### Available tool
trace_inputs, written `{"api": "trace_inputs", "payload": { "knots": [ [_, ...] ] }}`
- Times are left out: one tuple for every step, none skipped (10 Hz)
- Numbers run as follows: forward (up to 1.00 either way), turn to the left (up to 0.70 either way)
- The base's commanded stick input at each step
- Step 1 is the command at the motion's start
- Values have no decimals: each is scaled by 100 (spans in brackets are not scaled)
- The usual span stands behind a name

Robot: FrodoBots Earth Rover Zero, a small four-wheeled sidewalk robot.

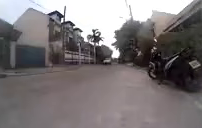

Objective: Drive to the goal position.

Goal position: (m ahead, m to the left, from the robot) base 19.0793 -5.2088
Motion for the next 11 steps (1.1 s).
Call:
{"api": "trace_inputs", "payload": {
  "knots": [
    [100, 0],
    [100, 0],
    [100, -15],
    [100, -32],
    [100, -40],
    [100, -40],
    [100, -40],
    [100, -40],
    [100, -2],
    [100, 0],
    [100, 0]
  ]
}}
